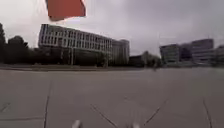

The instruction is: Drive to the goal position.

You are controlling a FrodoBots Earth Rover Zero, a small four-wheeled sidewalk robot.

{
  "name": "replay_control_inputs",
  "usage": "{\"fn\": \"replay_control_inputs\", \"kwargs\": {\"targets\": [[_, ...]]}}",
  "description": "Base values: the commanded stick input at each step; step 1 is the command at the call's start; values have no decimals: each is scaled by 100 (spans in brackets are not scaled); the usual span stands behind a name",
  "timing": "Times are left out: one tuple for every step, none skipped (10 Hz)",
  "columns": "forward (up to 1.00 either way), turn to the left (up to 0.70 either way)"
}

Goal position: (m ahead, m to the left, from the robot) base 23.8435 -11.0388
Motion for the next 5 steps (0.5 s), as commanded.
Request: {"fn": "replay_control_inputs", "kwargs": {"targets": [[5,-44],[20,-36],[49,-46],[70,-17],[70,-3]]}}
